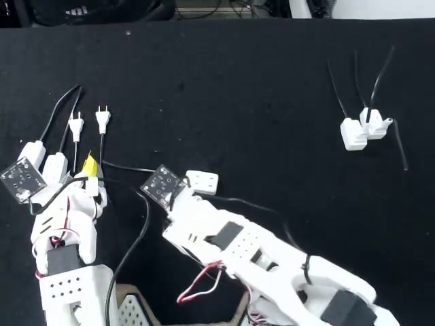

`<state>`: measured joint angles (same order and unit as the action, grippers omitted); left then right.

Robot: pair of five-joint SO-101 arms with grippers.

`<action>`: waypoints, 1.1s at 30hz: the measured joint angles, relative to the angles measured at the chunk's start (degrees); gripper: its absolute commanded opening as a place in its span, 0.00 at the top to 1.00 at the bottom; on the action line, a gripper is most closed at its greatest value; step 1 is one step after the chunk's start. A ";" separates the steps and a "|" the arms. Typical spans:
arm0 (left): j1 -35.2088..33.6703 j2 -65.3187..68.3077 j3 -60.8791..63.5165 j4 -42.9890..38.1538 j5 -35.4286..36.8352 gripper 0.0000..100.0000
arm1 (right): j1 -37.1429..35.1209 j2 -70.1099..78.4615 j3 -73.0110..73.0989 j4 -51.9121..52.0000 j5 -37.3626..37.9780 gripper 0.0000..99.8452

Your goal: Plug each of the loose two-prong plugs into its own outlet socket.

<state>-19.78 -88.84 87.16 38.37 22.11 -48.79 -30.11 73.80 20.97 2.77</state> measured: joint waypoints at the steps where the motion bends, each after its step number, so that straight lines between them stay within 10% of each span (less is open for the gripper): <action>1: 0.00 0.00 0.00 0.00 0.00 0.81 | 0.00 0.62 -0.53 0.35 0.00 0.87; 33: 0.00 0.00 0.00 0.00 0.00 0.81 | 0.44 12.57 -12.57 11.25 0.35 0.87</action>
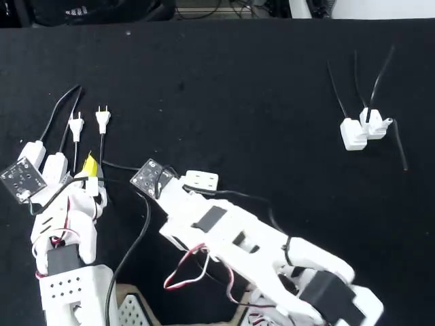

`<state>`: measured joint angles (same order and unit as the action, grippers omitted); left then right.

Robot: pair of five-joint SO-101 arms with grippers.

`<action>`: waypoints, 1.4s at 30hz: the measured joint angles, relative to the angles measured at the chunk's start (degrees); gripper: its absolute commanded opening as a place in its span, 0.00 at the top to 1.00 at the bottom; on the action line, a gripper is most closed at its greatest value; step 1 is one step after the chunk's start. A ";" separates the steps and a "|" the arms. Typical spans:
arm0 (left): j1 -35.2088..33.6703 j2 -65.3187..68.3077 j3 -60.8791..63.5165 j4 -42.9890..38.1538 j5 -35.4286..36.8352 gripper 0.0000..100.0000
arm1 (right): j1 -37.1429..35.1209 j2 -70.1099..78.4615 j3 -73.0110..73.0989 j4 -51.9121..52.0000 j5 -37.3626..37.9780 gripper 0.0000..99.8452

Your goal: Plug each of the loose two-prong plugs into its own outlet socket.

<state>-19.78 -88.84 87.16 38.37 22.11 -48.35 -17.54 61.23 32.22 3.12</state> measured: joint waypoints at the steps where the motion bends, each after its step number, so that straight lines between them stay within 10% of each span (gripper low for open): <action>1: 0.00 0.00 0.00 0.00 0.00 0.81 | 0.00 1.41 -1.23 0.88 0.00 0.87; 18: 0.00 0.00 0.00 0.00 0.00 0.81 | 10.55 -4.75 -8.62 17.49 7.82 0.99; 32: 0.00 0.00 0.00 0.00 0.00 0.81 | 35.34 -15.47 -23.12 38.95 53.54 0.99; 42: 0.00 0.00 0.00 0.00 0.00 0.81 | 35.34 -9.76 1.85 18.20 47.65 0.86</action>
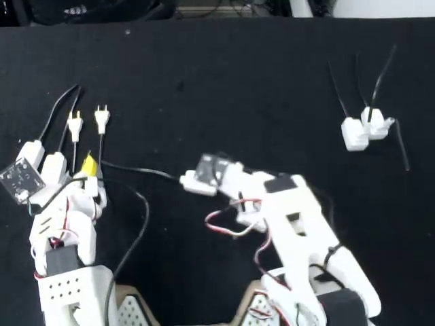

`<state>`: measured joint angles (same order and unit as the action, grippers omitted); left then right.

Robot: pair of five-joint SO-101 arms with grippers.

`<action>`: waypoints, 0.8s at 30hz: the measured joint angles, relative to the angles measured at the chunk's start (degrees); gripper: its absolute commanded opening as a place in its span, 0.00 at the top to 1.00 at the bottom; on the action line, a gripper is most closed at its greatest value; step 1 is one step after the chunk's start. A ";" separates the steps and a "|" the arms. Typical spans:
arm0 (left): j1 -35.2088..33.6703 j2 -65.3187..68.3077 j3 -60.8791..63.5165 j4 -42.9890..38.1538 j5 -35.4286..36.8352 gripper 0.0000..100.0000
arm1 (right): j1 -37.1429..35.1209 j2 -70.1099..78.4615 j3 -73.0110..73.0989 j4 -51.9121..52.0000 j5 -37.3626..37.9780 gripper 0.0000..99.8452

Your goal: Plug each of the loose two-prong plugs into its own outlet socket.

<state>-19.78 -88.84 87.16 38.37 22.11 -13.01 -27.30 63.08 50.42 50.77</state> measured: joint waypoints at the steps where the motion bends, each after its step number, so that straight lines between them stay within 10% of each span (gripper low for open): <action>1: 0.00 0.00 0.00 0.00 0.00 0.81 | 0.00 -0.09 0.09 0.18 -1.67 0.83; 24: 0.00 0.00 0.00 0.00 0.00 0.81 | 0.00 2.64 1.76 -2.11 -2.81 0.88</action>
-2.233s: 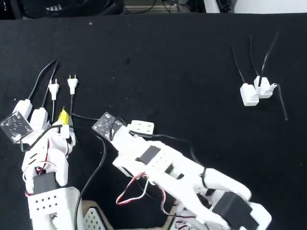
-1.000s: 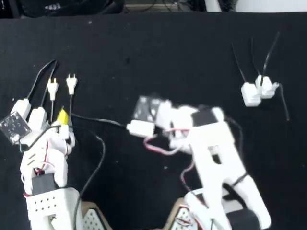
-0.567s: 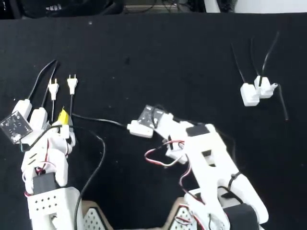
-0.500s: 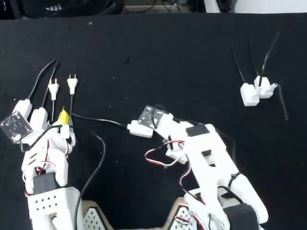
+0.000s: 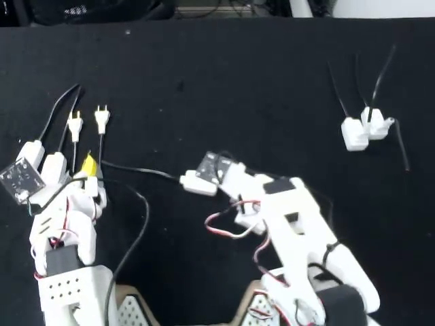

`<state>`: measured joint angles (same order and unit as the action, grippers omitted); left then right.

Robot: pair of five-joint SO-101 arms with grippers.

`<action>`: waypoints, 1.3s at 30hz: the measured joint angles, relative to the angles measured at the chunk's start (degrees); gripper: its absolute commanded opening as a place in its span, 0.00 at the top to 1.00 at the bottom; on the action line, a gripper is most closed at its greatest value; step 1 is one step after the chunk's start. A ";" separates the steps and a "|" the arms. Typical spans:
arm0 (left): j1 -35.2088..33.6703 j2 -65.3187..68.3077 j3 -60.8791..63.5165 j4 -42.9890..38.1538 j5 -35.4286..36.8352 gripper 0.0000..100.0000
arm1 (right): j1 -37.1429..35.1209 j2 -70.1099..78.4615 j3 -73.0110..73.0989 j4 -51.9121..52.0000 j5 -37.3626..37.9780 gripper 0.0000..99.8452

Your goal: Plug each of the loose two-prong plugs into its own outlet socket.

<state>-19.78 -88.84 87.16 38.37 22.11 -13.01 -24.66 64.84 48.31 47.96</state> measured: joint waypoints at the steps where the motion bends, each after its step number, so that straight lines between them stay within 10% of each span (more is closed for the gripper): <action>1: 0.00 0.00 0.00 0.00 0.00 0.81 | 0.00 1.14 0.00 -0.62 0.00 0.89; 6: 0.00 0.00 0.00 0.00 0.00 0.81 | 2.99 4.04 -1.85 -1.32 0.00 0.99; 18: 0.00 0.00 0.00 0.00 0.00 0.81 | 3.69 1.76 -2.11 3.69 -3.34 0.84; 39: 0.00 0.00 0.00 0.00 0.00 0.81 | 3.78 1.76 -3.43 3.78 -3.60 0.88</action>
<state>-19.78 -88.84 87.16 38.37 22.11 -9.23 -22.90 61.41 52.09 44.35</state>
